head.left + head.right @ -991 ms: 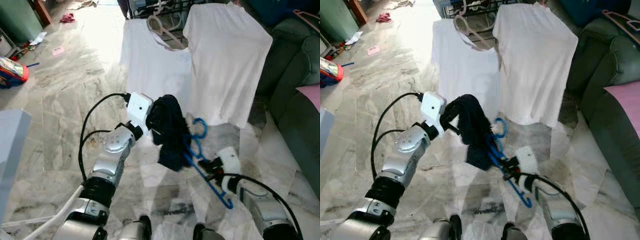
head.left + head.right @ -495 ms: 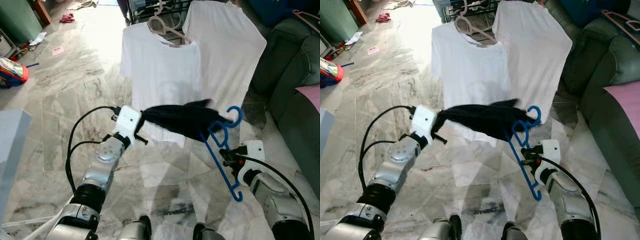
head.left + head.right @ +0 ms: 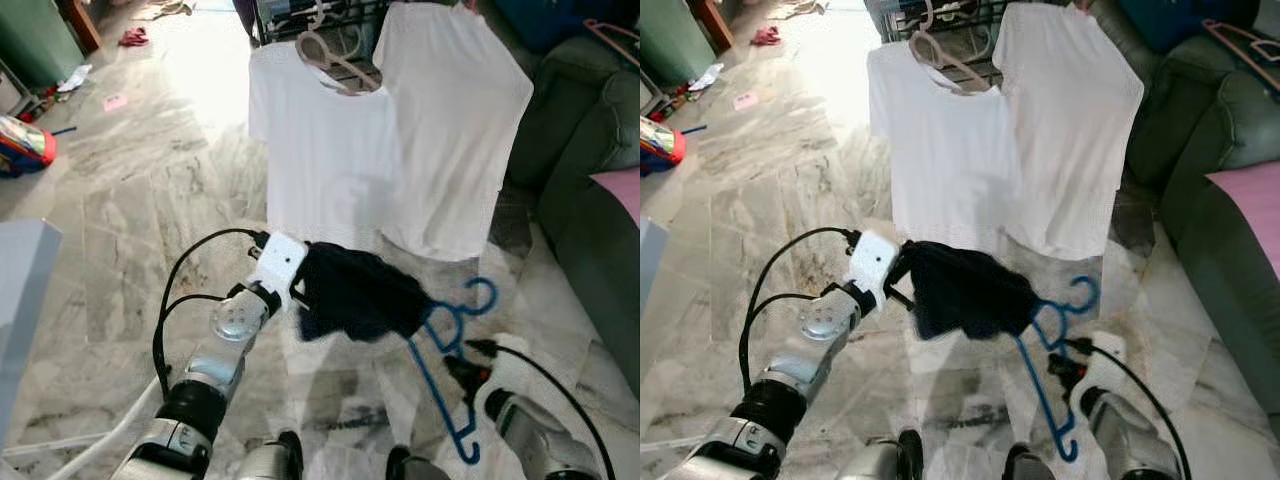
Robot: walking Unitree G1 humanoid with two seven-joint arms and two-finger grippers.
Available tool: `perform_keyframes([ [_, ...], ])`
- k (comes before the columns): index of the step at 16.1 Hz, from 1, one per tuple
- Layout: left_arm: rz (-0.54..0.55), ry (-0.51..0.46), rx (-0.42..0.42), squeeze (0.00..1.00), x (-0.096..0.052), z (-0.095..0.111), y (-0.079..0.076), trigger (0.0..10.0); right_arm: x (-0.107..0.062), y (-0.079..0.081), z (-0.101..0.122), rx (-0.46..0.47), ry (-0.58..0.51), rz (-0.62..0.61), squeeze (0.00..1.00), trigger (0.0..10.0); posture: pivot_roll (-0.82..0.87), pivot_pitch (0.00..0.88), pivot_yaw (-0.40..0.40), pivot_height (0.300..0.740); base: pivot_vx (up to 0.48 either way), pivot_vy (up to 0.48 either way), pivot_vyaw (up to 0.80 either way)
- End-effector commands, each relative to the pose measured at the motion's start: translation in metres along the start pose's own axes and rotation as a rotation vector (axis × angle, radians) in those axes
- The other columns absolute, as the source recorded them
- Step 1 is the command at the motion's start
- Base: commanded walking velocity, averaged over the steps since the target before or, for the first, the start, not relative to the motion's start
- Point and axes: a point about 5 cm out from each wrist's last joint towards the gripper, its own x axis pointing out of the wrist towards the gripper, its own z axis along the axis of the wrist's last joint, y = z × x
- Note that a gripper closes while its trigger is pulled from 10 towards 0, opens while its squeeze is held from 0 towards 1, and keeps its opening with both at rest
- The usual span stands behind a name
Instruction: Hang hanger
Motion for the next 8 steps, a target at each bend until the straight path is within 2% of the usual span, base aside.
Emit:
perform_keyframes([
  [1, 0.054, -0.014, 0.004, 0.00, -0.005, 0.002, 0.015, 10.0, -0.012, -0.031, 0.002, 0.035, -0.019, -0.176, 0.00, 10.0, 0.05, 0.231, 0.107, 0.740, 0.000, 0.000, 0.00],
  [2, -0.002, 0.008, 0.009, 0.00, -0.006, -0.004, 0.006, 10.0, -0.012, -0.033, 0.029, 0.031, -0.144, -0.209, 0.00, 10.0, 0.05, 0.230, 0.111, 0.740, 0.000, 0.000, 0.00],
  [4, -0.068, 0.006, -0.008, 0.00, -0.007, -0.006, -0.004, 10.0, -0.014, -0.034, 0.051, 0.038, -0.253, -0.237, 0.00, 10.0, 0.05, 0.229, 0.111, 0.740, 0.000, 0.000, 0.00],
  [5, -0.213, -0.006, -0.010, 0.00, -0.012, -0.009, -0.023, 10.0, -0.020, -0.033, 0.095, 0.118, -0.469, -0.266, 0.00, 10.0, 0.04, 0.229, 0.113, 0.740, 0.000, 0.000, 0.00],
  [7, -0.322, 0.017, -0.031, 0.00, -0.018, -0.017, -0.043, 10.0, -0.028, -0.021, 0.144, 0.229, -0.678, -0.229, 0.00, 10.0, 0.04, 0.230, 0.112, 0.740, 0.000, 0.000, 0.00],
  [8, -0.377, 0.040, -0.025, 0.00, -0.021, -0.023, -0.054, 10.0, -0.030, -0.008, 0.167, 0.246, -0.754, -0.186, 0.00, 10.0, 0.04, 0.228, 0.111, 0.740, 0.000, 0.000, 0.00],
])
